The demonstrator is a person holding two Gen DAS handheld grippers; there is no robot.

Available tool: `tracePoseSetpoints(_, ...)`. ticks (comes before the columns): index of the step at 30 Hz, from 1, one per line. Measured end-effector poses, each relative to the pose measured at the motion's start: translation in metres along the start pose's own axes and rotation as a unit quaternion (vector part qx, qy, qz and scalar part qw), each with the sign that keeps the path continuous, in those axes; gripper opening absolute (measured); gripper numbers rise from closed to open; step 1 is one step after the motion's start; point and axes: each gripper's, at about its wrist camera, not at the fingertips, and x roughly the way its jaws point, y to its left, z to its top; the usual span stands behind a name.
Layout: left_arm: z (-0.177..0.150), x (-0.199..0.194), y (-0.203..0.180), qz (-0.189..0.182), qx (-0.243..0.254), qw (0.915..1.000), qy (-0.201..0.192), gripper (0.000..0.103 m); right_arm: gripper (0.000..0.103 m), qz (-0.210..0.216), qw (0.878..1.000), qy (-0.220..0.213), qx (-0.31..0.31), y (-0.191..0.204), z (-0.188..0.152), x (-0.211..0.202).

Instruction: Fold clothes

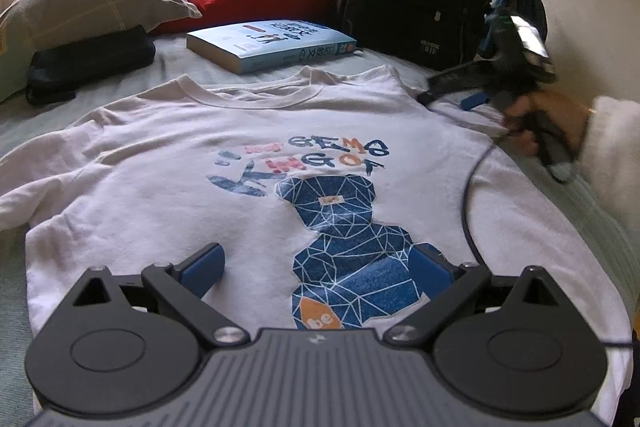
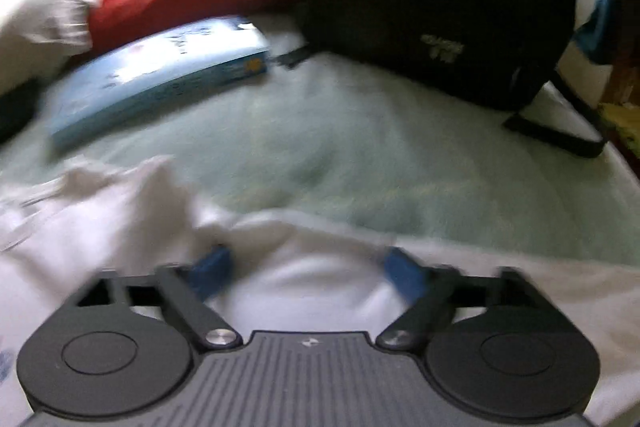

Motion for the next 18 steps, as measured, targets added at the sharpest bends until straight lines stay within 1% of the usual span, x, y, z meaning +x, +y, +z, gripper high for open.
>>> tracePoseSetpoints(3,0.000,-0.002,0.001,-0.001,-0.002,1.0000,-0.003,0.098,0.103,-0.009,1.000,0.011,0.025,-0.001,0.016,0.005)
tracePoseSetpoints(5,0.001,-0.005,0.002,-0.002,-0.006,1.0000,-0.007,0.098,0.103,0.000,1.000,0.012,0.028,0.002,0.020,-0.012)
tracePoseSetpoints(8,0.003,-0.012,0.004,-0.002,-0.012,0.9997,-0.019,0.098,0.103,0.059,0.997,0.023,0.035,0.012,0.015,-0.044)
tracePoseSetpoints(9,0.005,-0.015,0.004,0.000,-0.011,0.9997,-0.024,0.098,0.103,0.074,0.996,0.030,0.035,0.018,0.012,-0.051)
tracePoseSetpoints(10,0.006,-0.018,0.004,0.002,-0.010,0.9996,-0.027,0.098,0.103,0.076,0.996,0.038,0.032,0.026,0.008,-0.056)
tracePoseSetpoints(13,0.007,-0.019,0.007,0.003,-0.013,0.9994,-0.030,0.098,0.103,0.064,0.996,0.056,0.024,0.049,-0.001,-0.050)
tracePoseSetpoints(15,0.008,-0.020,0.009,0.004,-0.015,0.9994,-0.032,0.098,0.103,0.038,0.997,0.059,0.013,0.062,-0.004,-0.031)
tracePoseSetpoints(16,0.008,-0.020,0.010,0.005,-0.016,0.9993,-0.033,0.098,0.103,0.023,0.998,0.056,0.006,0.067,-0.004,-0.020)
tracePoseSetpoints(18,0.009,-0.021,0.011,0.006,-0.018,0.9992,-0.035,0.098,0.103,0.004,0.999,0.034,-0.006,0.071,0.003,0.000)
